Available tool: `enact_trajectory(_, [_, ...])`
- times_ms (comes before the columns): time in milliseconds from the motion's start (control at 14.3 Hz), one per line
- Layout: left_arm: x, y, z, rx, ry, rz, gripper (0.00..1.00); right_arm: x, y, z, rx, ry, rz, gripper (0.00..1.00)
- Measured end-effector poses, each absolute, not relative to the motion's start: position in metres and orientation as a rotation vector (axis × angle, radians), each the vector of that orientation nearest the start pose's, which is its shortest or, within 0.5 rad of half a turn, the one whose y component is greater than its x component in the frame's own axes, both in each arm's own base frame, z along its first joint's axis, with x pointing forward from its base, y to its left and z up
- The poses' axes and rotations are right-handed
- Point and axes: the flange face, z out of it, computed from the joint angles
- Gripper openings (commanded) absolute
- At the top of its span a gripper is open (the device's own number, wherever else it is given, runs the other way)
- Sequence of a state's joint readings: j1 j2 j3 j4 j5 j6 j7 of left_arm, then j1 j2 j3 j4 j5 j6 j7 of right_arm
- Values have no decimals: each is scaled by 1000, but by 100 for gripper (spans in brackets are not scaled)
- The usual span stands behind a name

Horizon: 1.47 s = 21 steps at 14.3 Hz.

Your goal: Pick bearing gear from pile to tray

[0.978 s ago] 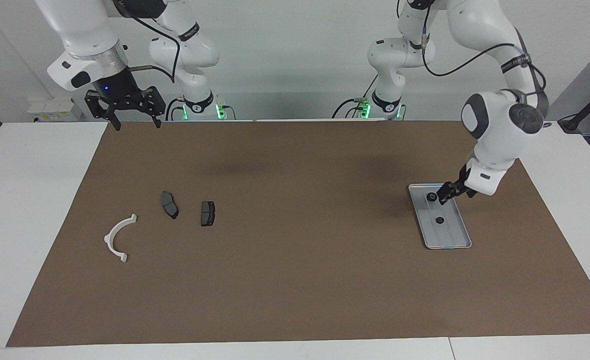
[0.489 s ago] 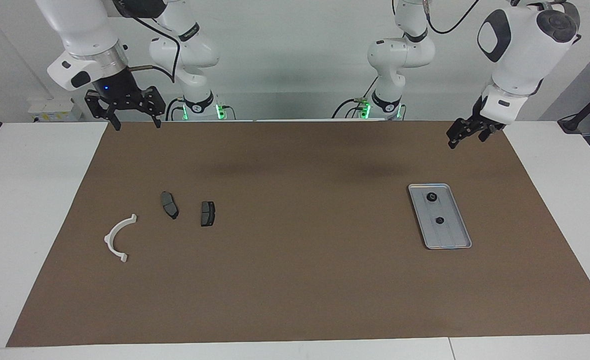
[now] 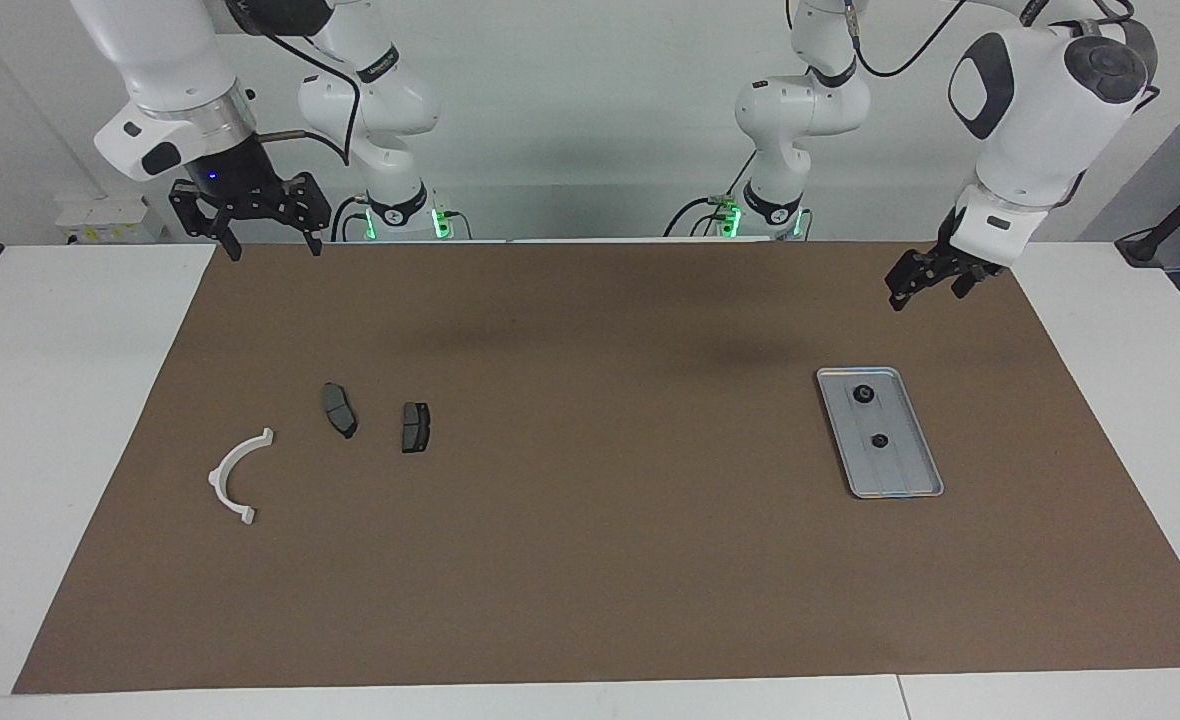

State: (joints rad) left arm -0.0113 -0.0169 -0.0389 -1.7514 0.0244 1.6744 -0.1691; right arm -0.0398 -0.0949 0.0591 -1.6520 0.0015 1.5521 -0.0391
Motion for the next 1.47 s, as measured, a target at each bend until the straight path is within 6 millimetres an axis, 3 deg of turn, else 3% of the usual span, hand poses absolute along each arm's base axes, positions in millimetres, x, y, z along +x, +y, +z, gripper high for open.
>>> enact_trajectory(559, [555,-26,560,-3112,-184,109,100,522,10,636,-3144,-85,8,100])
enact_trajectory(908, [554,-26,575,-3120,-186,66,100,522,10,636,-3145,-87,8,100])
enact_trajectory(1466, [554,-28,576,-3133,-75,61,100,522,10,636,-3145,-87,8,100])
